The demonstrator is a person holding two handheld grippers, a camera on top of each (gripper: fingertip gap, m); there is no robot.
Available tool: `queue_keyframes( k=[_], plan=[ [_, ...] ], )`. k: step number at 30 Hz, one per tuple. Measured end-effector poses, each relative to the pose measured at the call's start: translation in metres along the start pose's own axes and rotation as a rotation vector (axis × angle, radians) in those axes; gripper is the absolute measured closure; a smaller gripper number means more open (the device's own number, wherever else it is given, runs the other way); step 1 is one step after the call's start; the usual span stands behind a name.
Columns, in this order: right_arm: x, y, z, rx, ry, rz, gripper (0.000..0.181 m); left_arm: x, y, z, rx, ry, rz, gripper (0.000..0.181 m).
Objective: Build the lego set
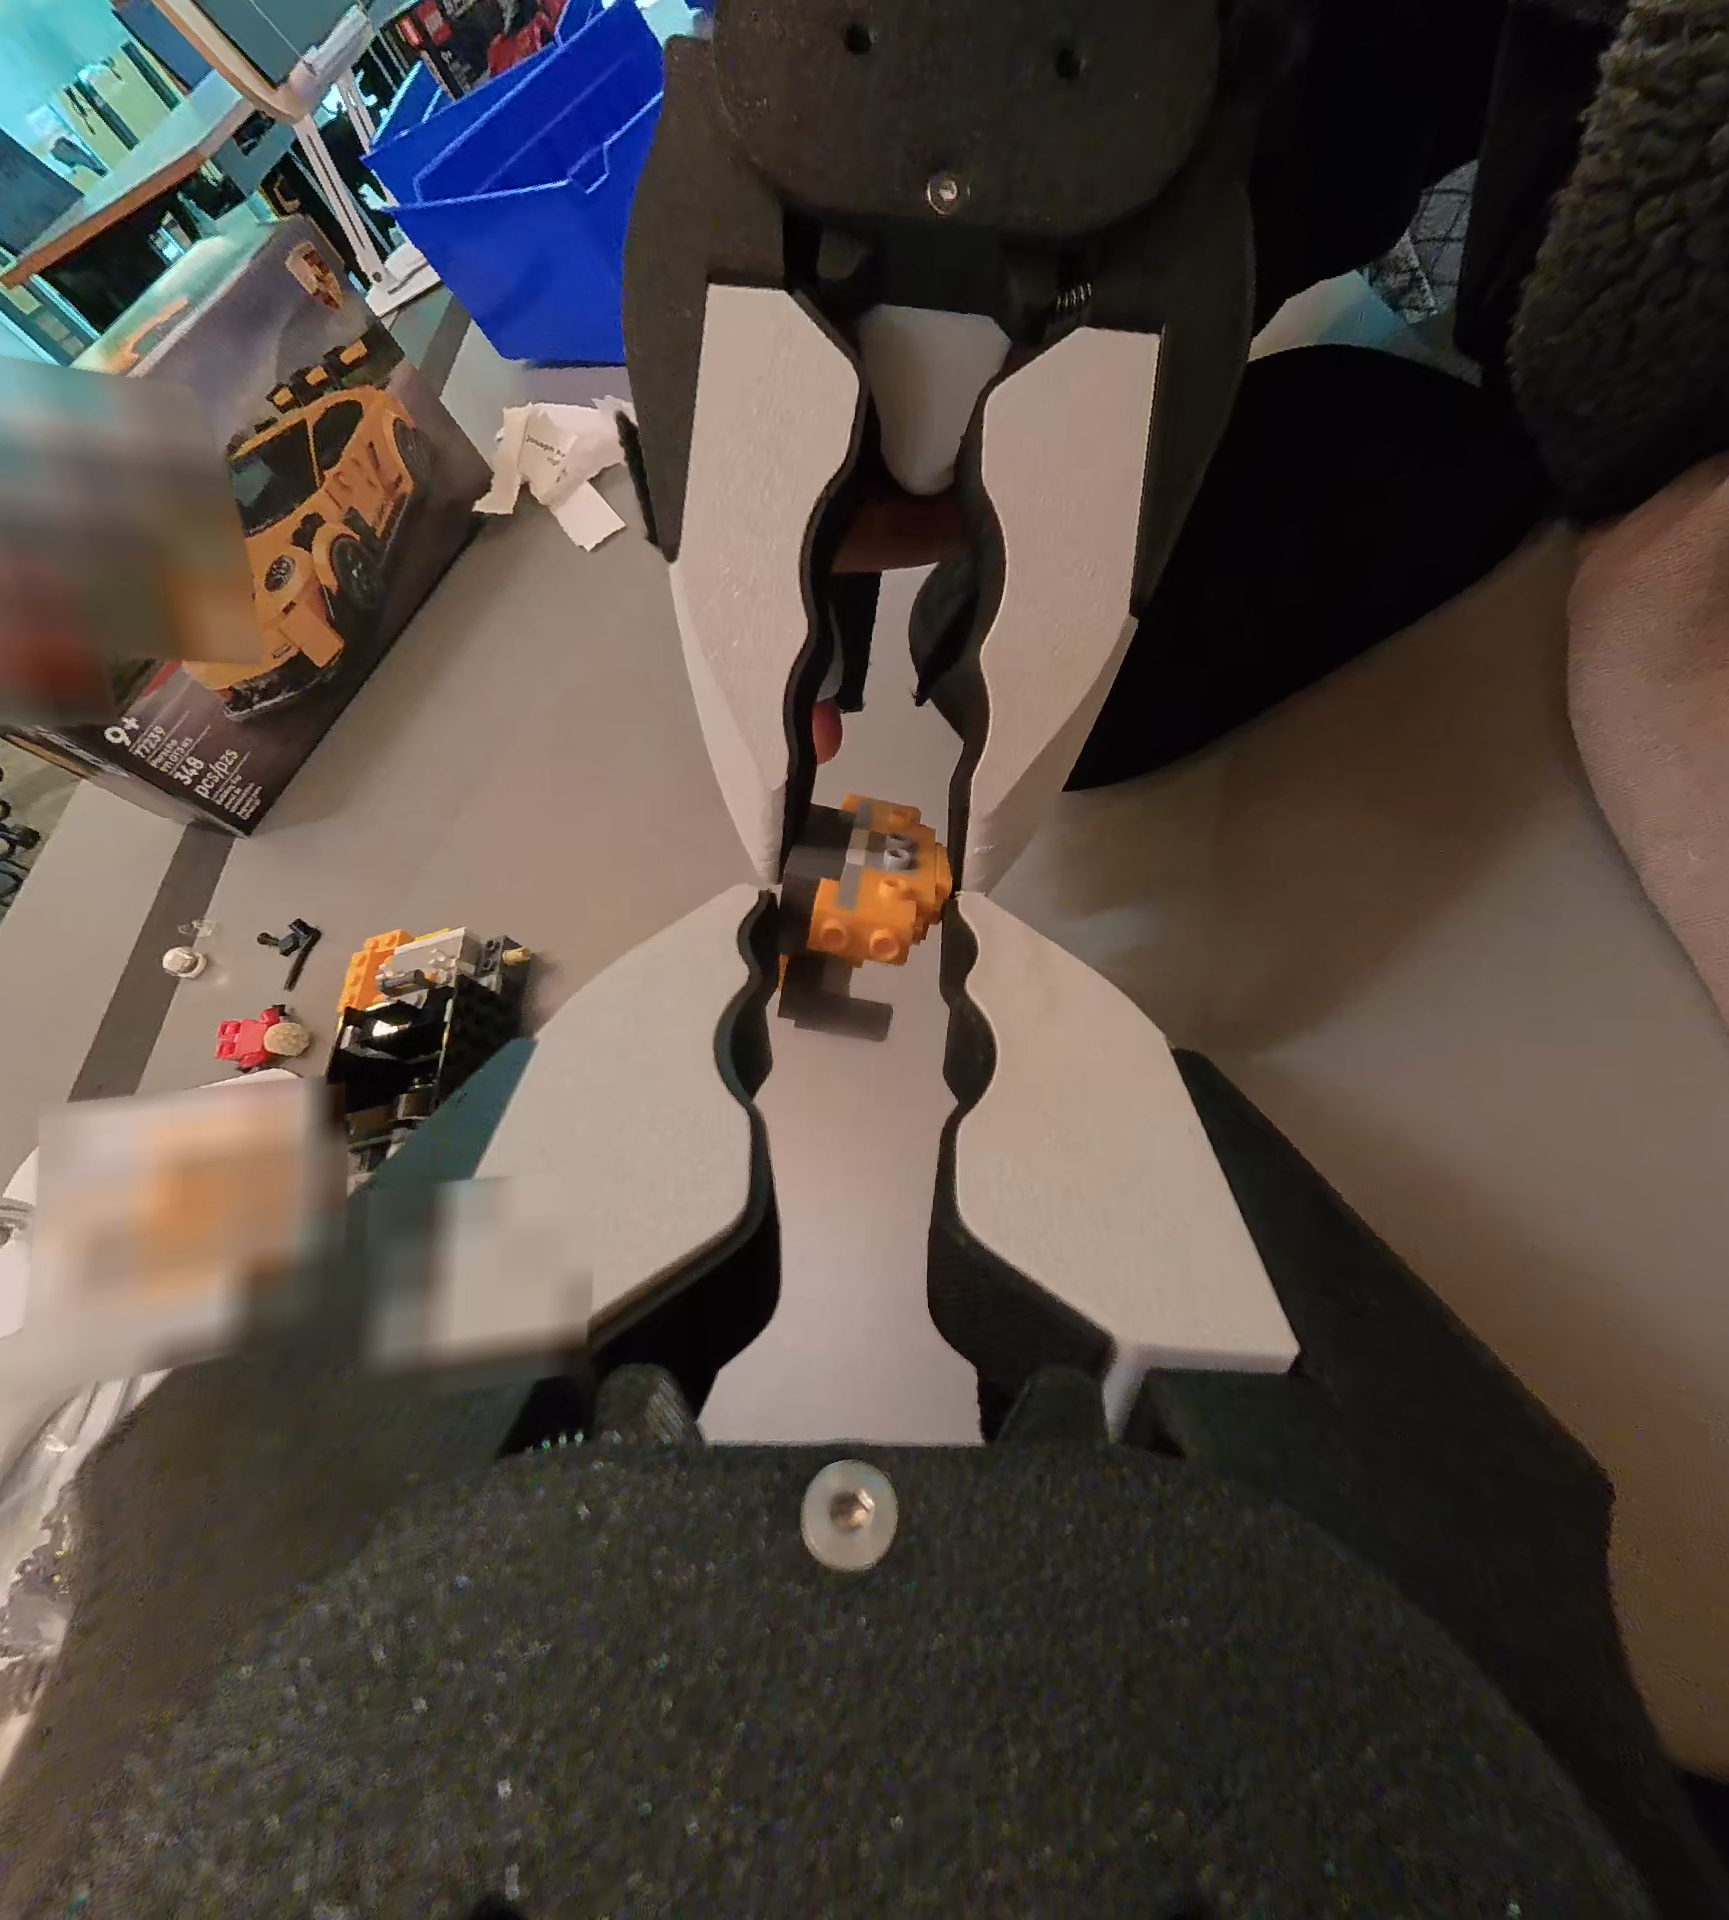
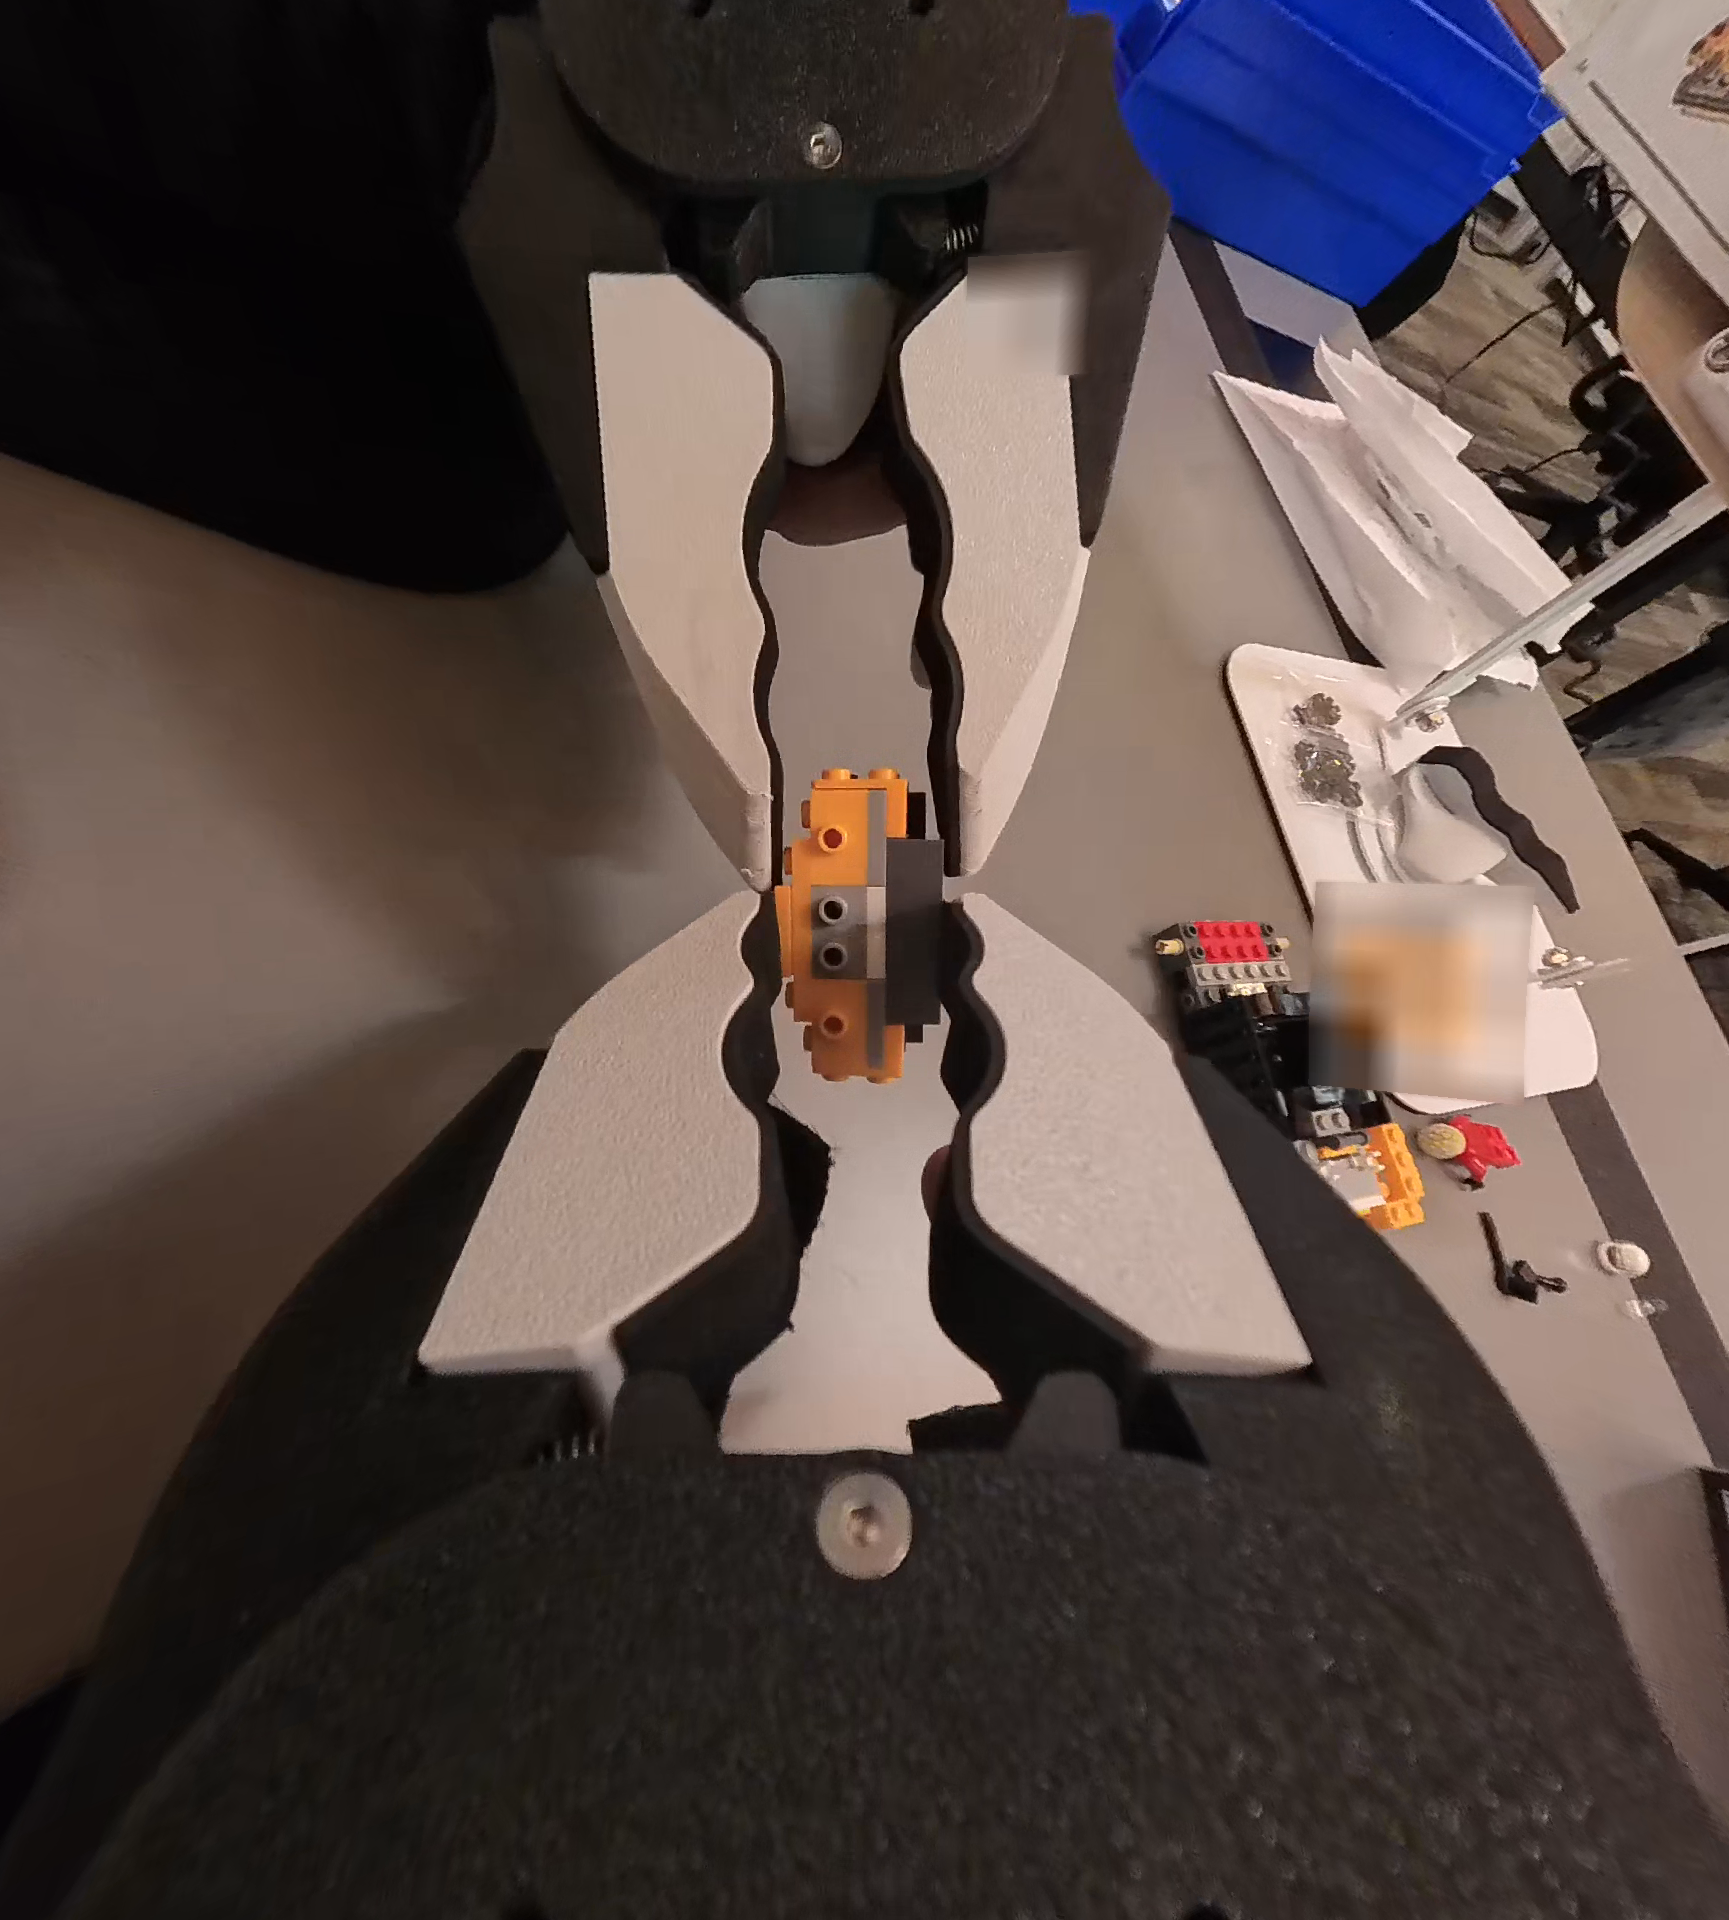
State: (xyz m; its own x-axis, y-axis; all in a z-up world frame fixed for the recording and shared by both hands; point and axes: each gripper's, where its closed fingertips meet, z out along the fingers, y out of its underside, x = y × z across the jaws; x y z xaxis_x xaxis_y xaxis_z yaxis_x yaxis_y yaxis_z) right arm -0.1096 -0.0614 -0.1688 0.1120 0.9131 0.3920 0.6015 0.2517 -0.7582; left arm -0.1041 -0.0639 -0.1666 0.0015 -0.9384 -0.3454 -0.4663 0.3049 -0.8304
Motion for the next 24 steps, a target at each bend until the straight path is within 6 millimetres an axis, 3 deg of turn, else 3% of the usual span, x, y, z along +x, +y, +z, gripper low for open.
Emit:
queue_keyframes(
  k=[11, 15, 24],
  plan=[
    [-0.001, 0.006, 0.005, 0.037, -0.027, 0.117, 0.149, 0.001, 0.005, 0.002, -0.007, 0.038, -0.074, 0.152],
    [-0.004, 0.005, 0.003, 0.033, -0.023, 0.086, 0.15, 0.004, 0.003, 0.002, -0.004, 0.049, -0.063, 0.152],
    [-0.013, 0.0, -0.005, 0.042, -0.202, 0.224, 0.151, 0.012, -0.006, 0.0, 0.06, 0.136, -0.164, 0.153]
  ],
)
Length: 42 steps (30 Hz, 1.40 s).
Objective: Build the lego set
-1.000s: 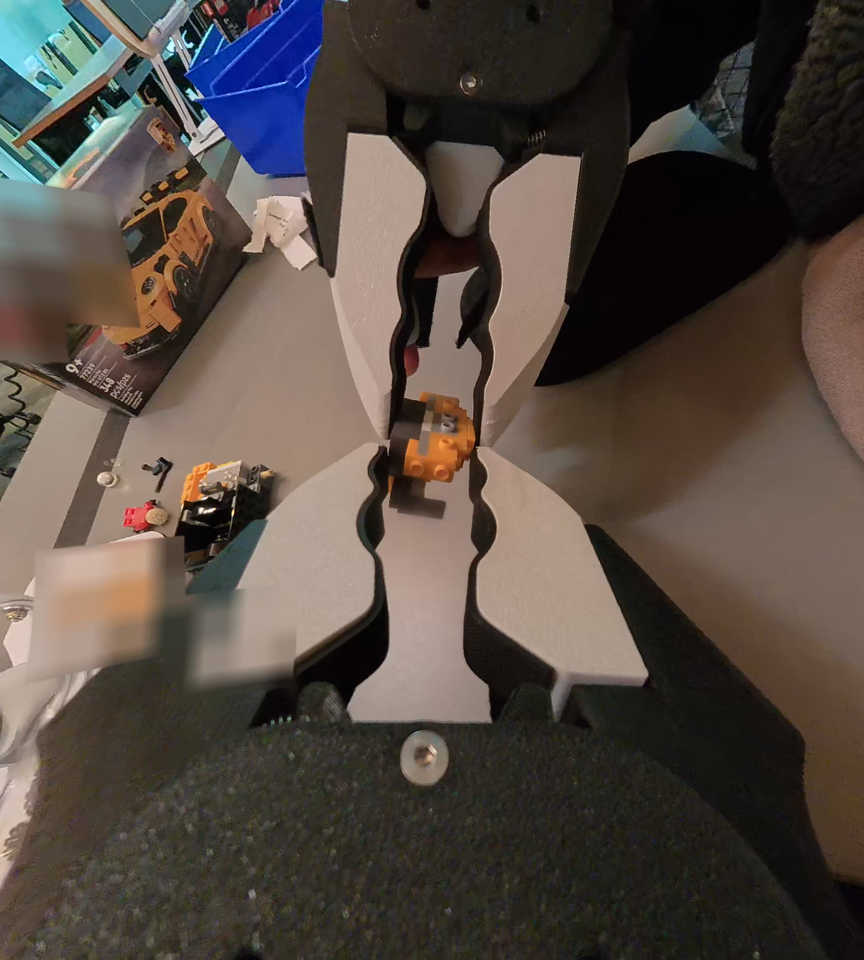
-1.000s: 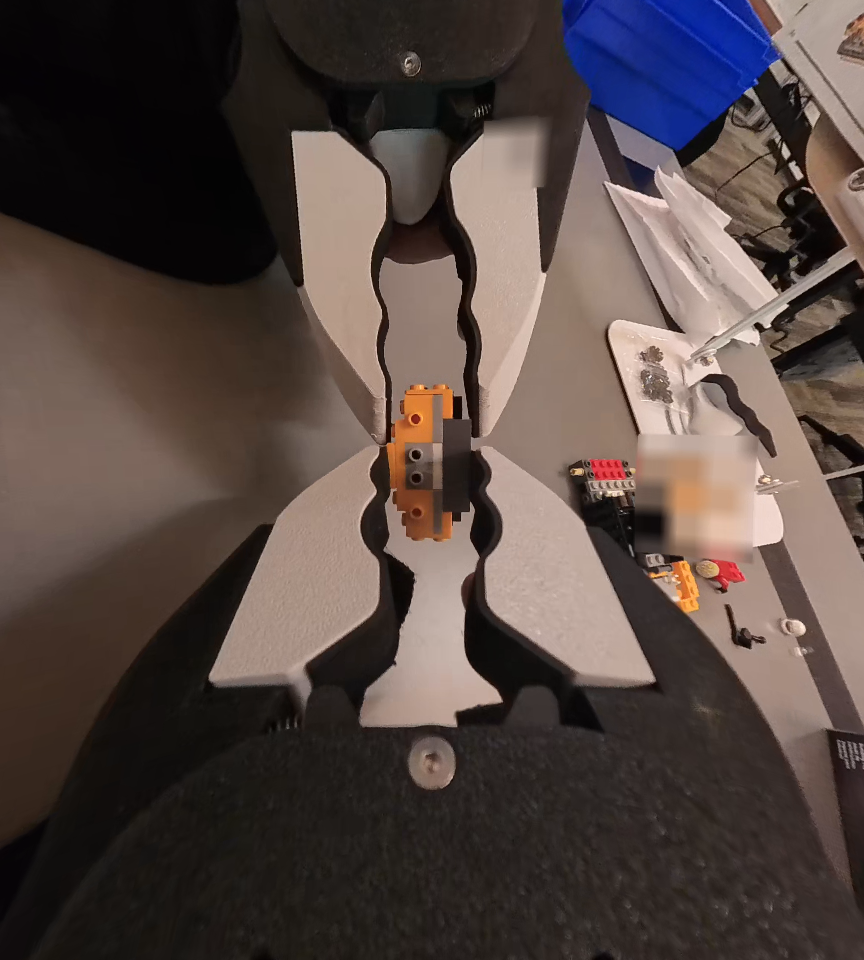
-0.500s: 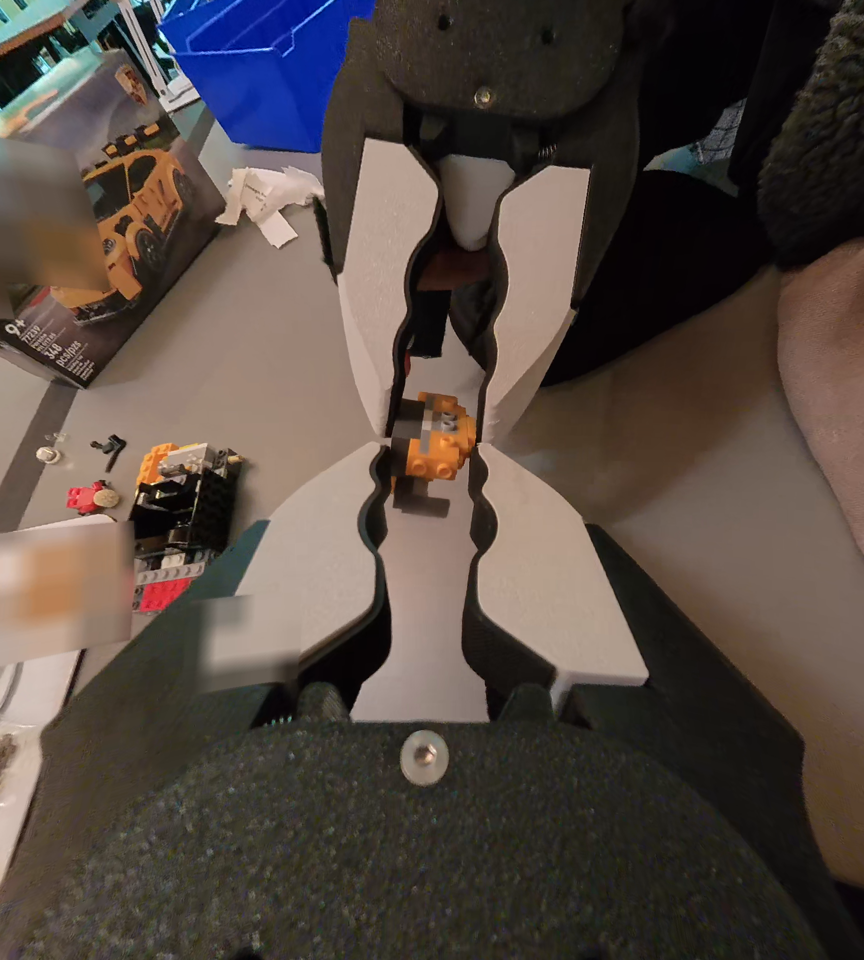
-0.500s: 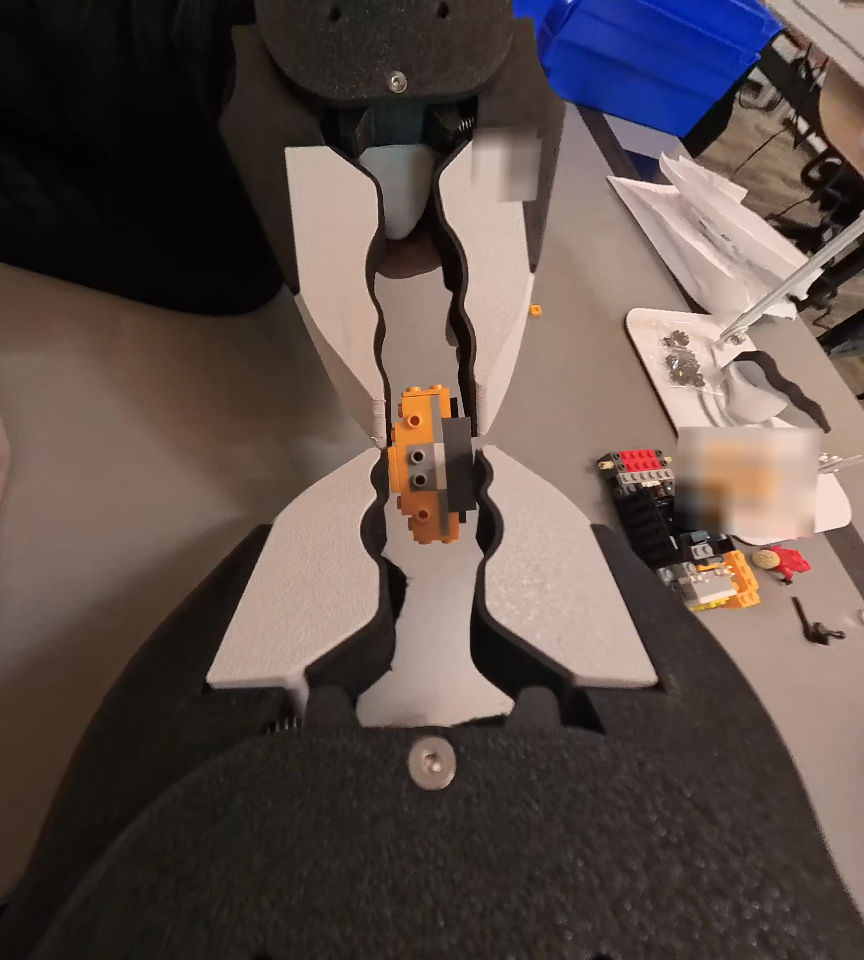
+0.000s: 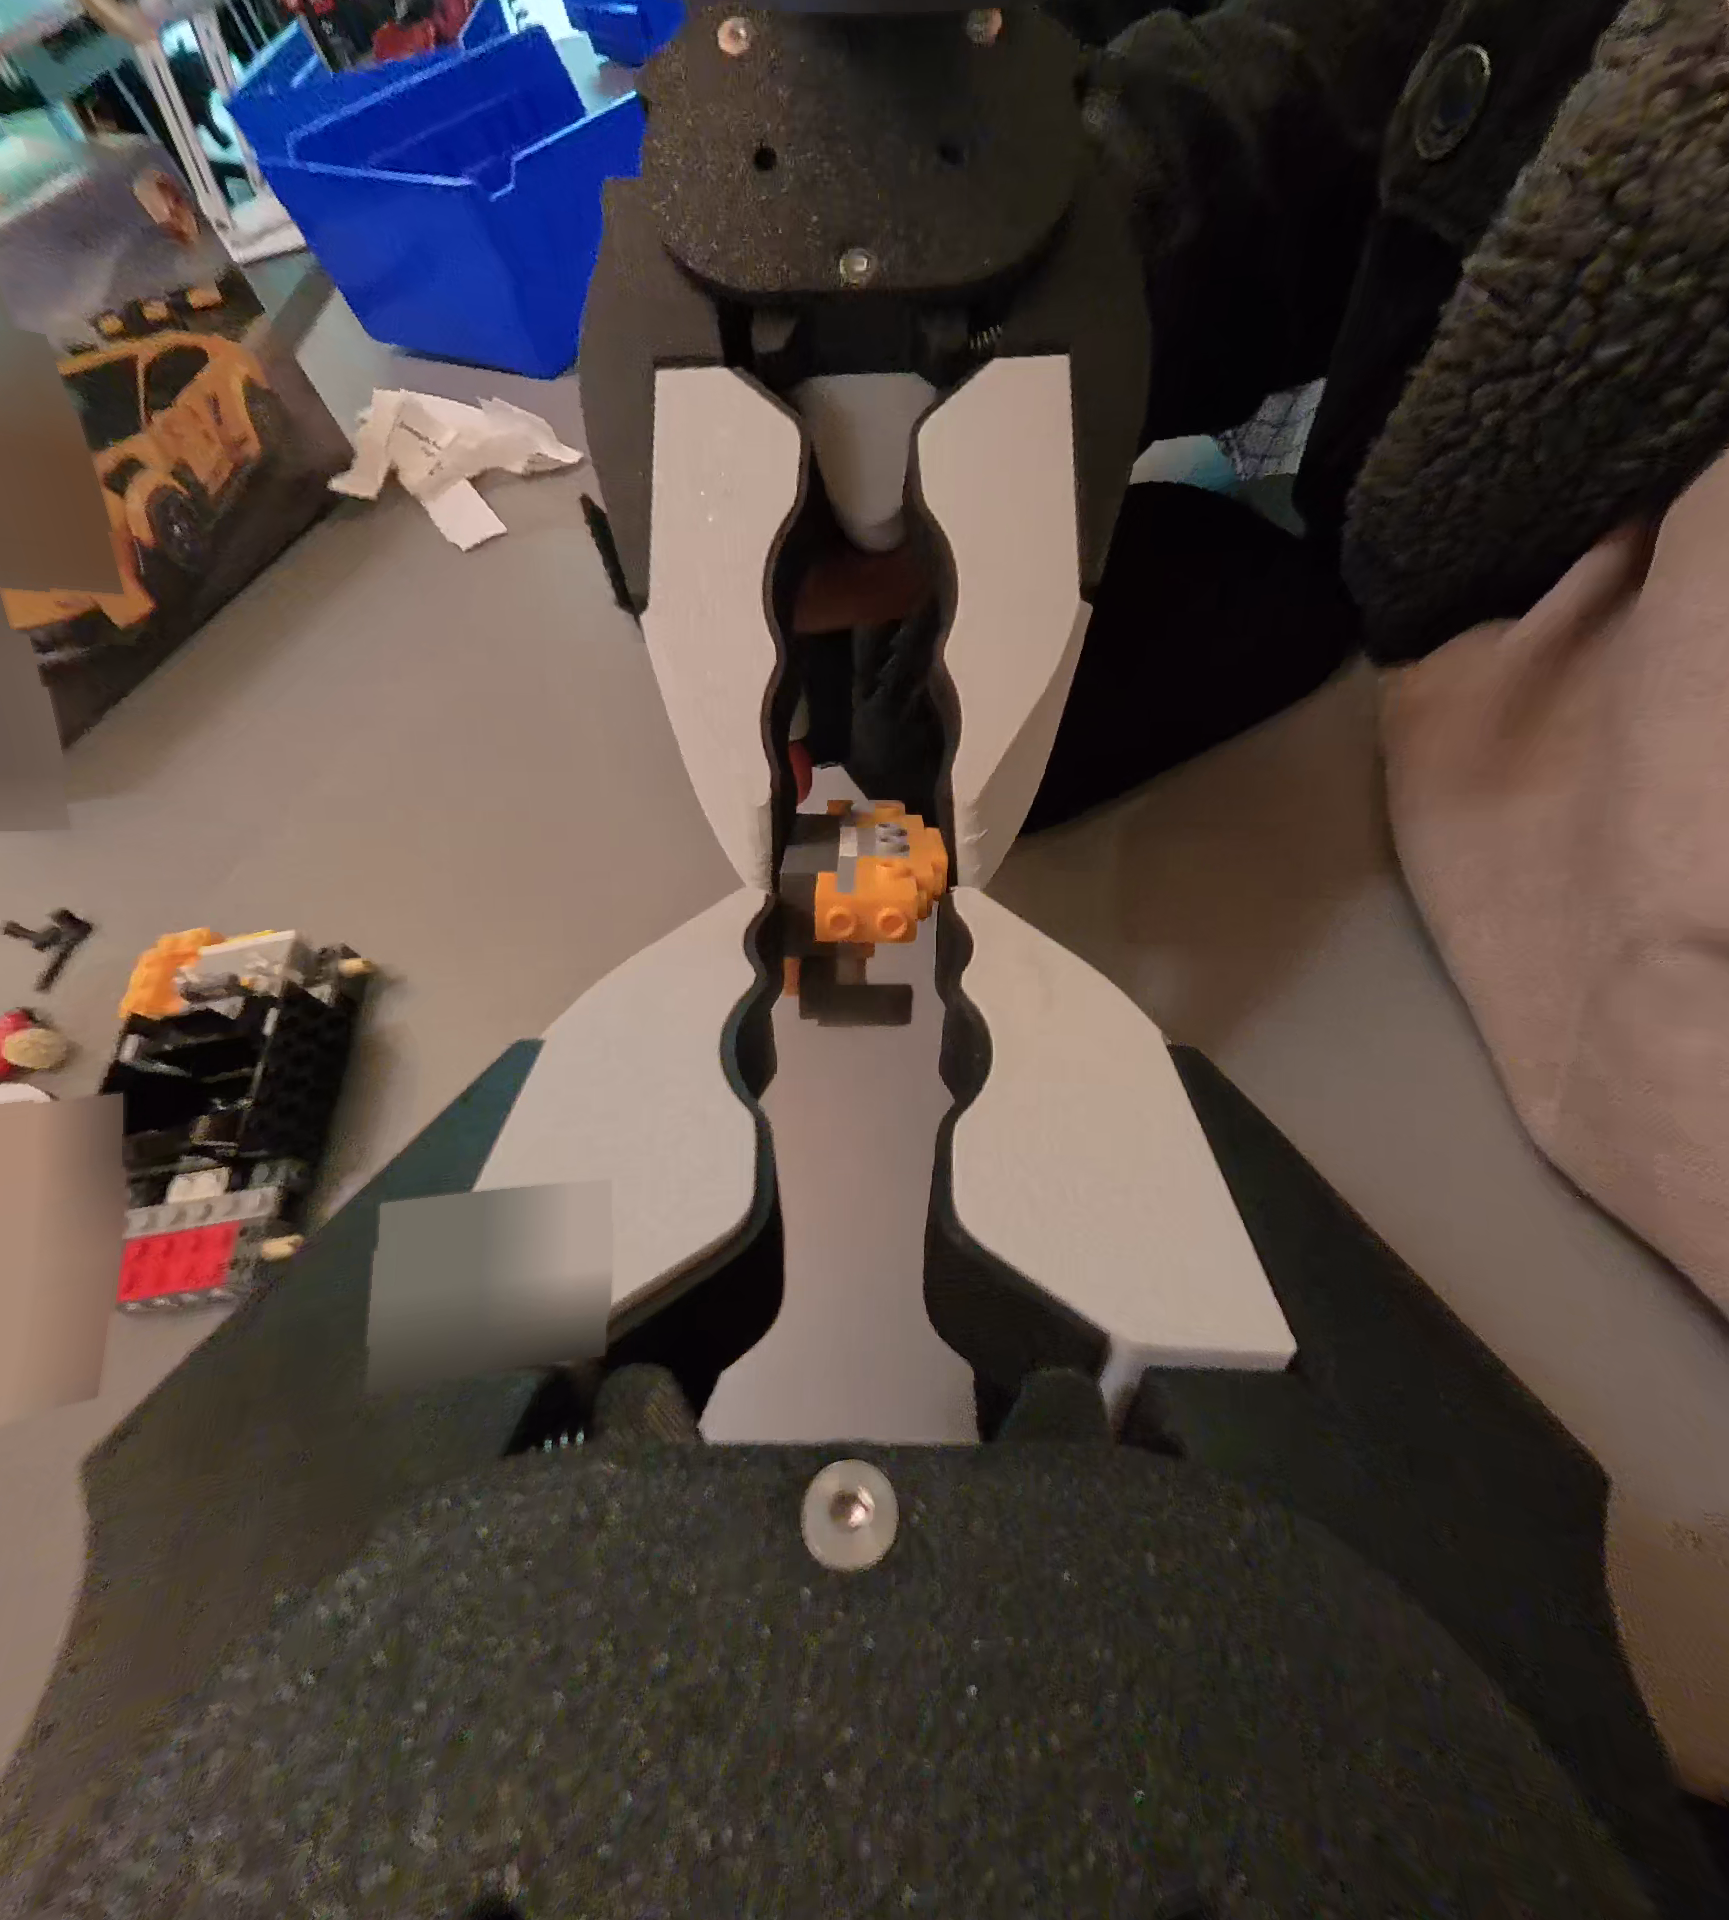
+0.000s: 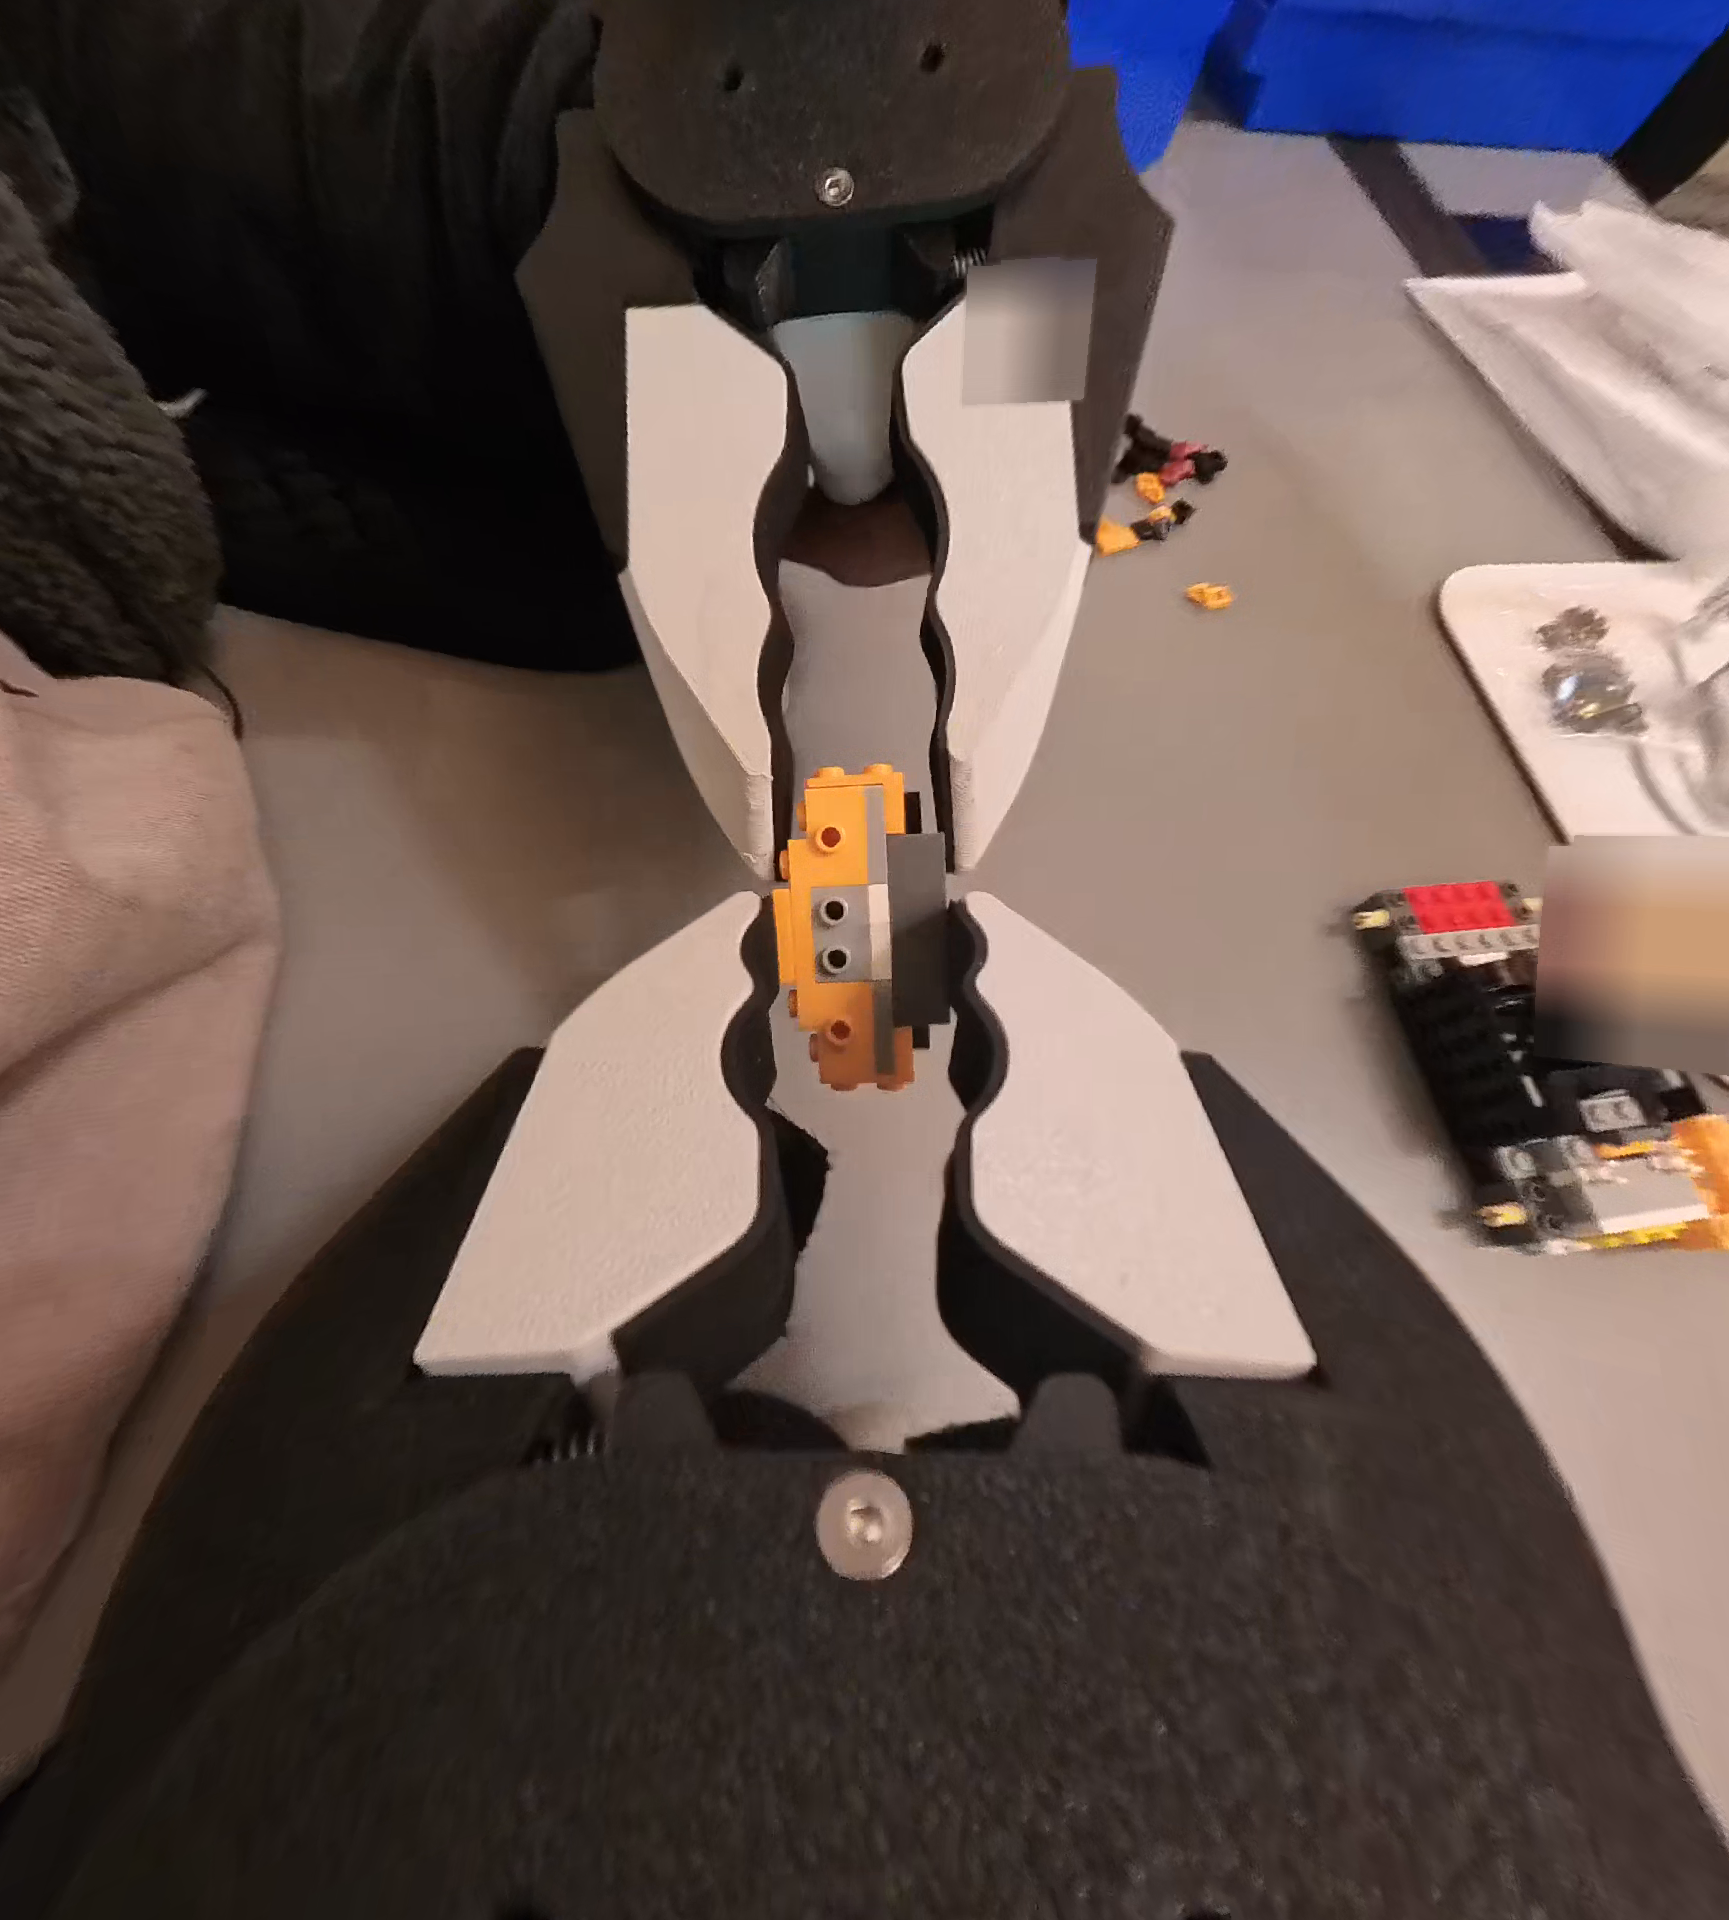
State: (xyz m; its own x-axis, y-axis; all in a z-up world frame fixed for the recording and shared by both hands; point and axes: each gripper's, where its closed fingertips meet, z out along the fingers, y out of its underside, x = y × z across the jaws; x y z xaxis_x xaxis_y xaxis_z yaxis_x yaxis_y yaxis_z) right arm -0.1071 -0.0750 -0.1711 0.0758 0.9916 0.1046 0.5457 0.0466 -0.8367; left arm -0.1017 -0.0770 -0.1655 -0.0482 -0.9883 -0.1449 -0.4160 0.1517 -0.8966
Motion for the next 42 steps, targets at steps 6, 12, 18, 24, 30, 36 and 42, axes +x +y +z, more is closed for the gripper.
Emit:
queue_keyframes(
  k=[6, 12, 18, 24, 30, 36, 42],
  plan=[
    [0.025, -0.011, -0.017, 0.065, 0.17, -0.028, 0.133, -0.021, 0.007, 0.0, 0.029, -0.009, -0.318, 0.155],
    [0.034, -0.004, -0.02, 0.033, 0.384, -0.192, 0.141, -0.034, 0.003, -0.005, 0.171, 0.09, -0.689, 0.156],
    [0.038, -0.009, -0.01, -0.043, 0.452, -0.352, 0.159, -0.028, -0.009, -0.006, 0.217, 0.108, -0.65, 0.155],
    [0.034, -0.031, -0.022, 0.046, 0.601, -0.555, 0.164, -0.027, -0.03, -0.017, 0.255, -0.044, -0.289, 0.156],
    [0.034, -0.033, -0.03, 0.07, 0.661, -0.665, 0.164, -0.026, -0.03, -0.02, 0.198, -0.163, -0.022, 0.142],
    [0.035, -0.023, -0.027, 0.119, 0.4, -0.268, 0.164, -0.027, -0.023, -0.017, 0.131, -0.261, 0.187, 0.137],
    [0.021, -0.009, -0.016, 0.006, -0.152, 0.24, 0.164, -0.024, -0.01, -0.005, 0.07, -0.244, 0.222, 0.133]
  ],
)
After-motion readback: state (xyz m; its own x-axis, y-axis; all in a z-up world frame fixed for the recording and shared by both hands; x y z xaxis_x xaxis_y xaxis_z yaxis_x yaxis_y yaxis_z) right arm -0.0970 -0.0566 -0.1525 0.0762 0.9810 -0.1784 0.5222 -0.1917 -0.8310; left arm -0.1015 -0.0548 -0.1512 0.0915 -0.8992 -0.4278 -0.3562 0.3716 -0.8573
